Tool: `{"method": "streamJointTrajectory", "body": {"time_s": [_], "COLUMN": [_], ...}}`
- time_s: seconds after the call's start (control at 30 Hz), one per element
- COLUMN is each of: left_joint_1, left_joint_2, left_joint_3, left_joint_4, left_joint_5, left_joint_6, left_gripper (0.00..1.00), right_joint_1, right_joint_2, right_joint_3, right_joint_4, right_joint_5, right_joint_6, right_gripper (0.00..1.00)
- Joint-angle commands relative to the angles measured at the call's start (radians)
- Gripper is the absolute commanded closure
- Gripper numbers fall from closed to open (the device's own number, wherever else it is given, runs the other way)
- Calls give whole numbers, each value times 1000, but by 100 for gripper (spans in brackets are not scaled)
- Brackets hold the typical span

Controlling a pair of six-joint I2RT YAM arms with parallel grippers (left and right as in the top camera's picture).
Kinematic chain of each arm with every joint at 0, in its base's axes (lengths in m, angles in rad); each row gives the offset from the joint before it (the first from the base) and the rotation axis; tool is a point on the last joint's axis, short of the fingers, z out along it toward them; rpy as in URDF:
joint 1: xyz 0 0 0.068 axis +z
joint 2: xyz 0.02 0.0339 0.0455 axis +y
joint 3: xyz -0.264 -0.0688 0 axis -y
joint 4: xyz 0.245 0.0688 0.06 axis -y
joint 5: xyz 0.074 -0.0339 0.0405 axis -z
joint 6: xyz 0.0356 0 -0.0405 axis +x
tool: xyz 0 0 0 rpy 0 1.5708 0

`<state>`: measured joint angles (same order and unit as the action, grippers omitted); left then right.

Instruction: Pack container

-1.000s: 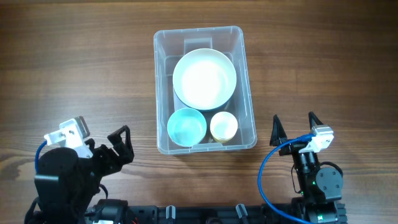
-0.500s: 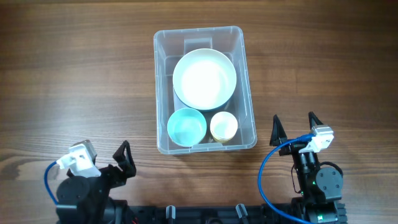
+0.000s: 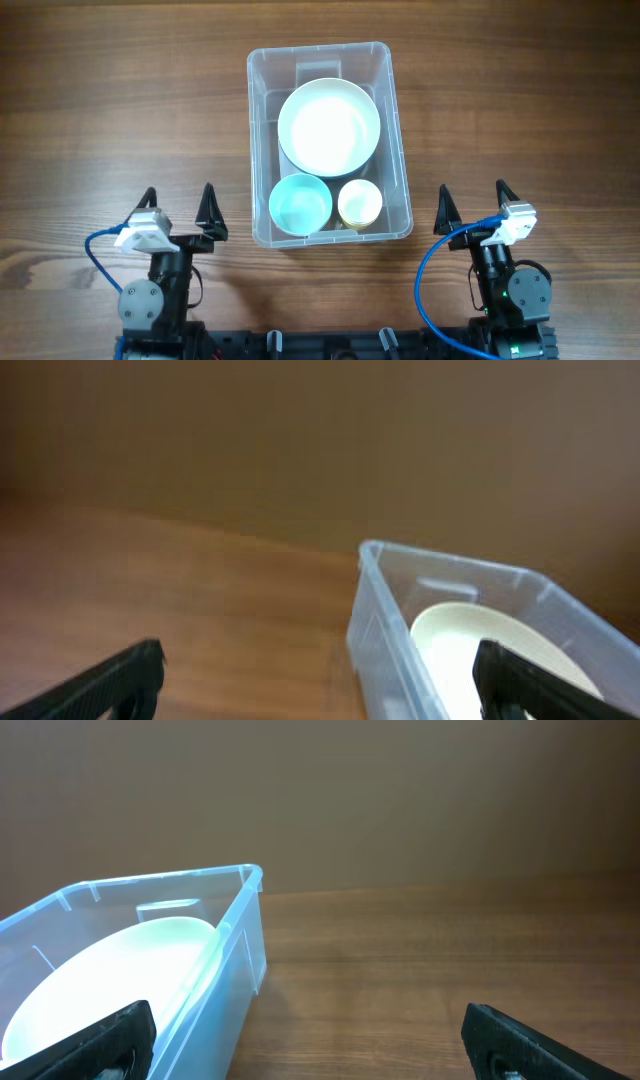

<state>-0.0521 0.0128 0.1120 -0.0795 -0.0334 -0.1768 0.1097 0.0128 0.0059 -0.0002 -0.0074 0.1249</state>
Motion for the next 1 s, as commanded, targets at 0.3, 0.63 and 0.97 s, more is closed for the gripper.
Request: {"method": "streamJointTrajectory", "body": {"time_s": [0.3, 0.63, 0.97], "left_joint_1": [10, 10, 10], "left_joint_2": [-10, -7, -7], "left_joint_3": [-106, -106, -106], "left_joint_4": [8, 5, 5], "left_joint_5": [30, 62, 62], "left_joint_6": [64, 65, 65], "left_gripper": [0, 0, 0], "right_joint_1": [3, 3, 3], "right_joint_2": [-5, -5, -5], "right_joint_3": [0, 0, 0], "right_joint_4": [5, 4, 5], "right_joint_5": [-16, -16, -16], "right_joint_6": [-17, -17, -17], "right_gripper": [0, 0, 0]}}
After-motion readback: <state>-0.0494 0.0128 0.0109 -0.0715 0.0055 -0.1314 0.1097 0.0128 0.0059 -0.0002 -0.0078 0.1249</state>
